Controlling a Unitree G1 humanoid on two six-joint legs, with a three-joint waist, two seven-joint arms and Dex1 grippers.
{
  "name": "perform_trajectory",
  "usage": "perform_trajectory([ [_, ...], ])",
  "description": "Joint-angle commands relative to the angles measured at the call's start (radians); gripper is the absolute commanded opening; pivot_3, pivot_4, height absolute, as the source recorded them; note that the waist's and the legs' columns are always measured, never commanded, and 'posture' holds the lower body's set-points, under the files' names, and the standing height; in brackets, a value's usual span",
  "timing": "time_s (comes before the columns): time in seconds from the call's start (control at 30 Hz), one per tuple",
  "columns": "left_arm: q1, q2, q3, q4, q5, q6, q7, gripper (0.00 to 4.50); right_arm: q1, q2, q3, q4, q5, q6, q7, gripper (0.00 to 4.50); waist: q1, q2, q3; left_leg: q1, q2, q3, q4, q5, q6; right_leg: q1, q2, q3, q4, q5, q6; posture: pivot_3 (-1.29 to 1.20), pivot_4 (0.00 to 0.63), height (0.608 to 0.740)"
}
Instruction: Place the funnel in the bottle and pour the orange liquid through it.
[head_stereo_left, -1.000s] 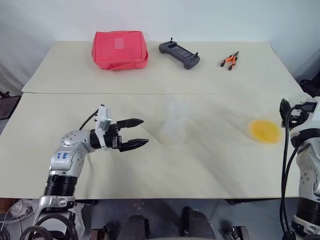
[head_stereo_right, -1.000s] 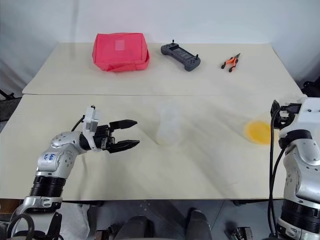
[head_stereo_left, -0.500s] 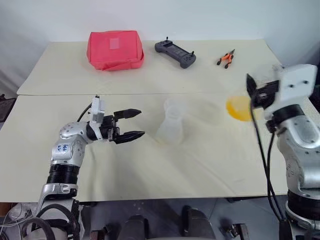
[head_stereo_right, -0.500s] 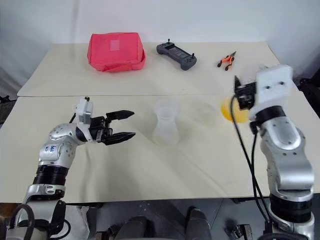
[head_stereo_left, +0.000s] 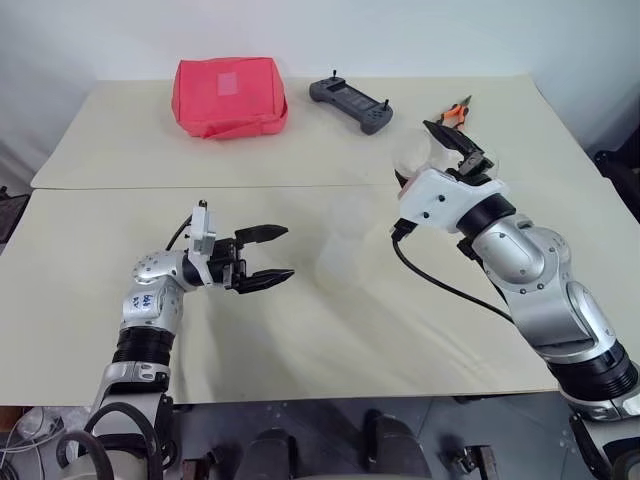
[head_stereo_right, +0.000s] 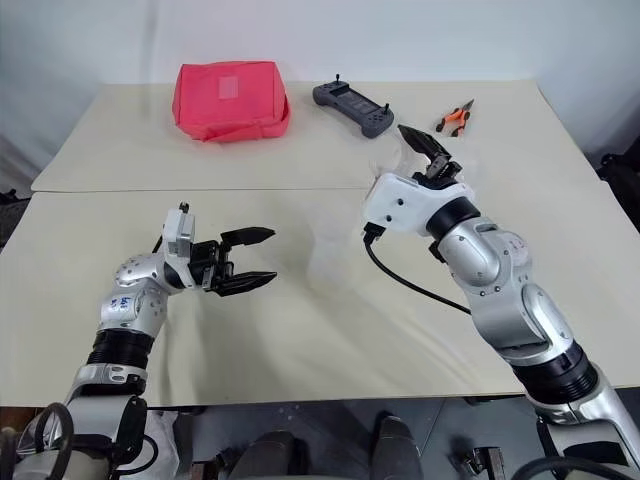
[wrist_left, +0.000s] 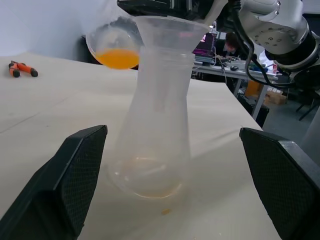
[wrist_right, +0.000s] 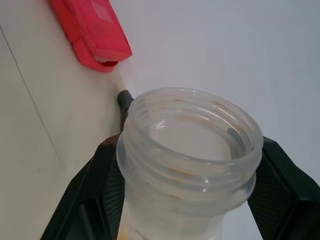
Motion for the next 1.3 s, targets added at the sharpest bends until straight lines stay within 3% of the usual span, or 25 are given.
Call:
perform_trajectory([
  [0.03, -0.013, -0.002, 0.008, -0.009, 0.002, -0.015, 0.0, 4.5, -0.027, -0.004, -0.006, 0.0, -0.062, -0.071, 0.016, 2.81, 0.0, 0.0, 0.0, 0.0, 0.0, 0.0, 0.0, 0.0, 0.0, 0.0, 0.0, 0.0, 0.0, 0.0, 0.0, 0.0, 0.15, 0.74],
  [0.63, -0.025, -0.019, 0.011, -0.008, 0.002, -0.022, 0.011, 4.5, -0.125, 0.002, 0.013, 0.2, -0.322, -0.466, -0.025, 2.81, -0.024, 0.0, 0.0, 0.0, 0.0, 0.0, 0.0, 0.0, 0.0, -0.001, 0.0, 0.0, 0.0, 0.0, 0.0, 0.0, 0.15, 0.74],
  [1.3, -0.038, -0.026, 0.016, 0.02, -0.002, -0.035, 0.004, 4.5, -0.128, 0.029, -0.013, 0.219, -0.421, -0.613, -0.054, 2.81, -0.023, 0.0, 0.0, 0.0, 0.0, 0.0, 0.0, 0.0, 0.0, -0.001, 0.0, 0.0, 0.0, 0.0, 0.0, 0.0, 0.15, 0.74],
])
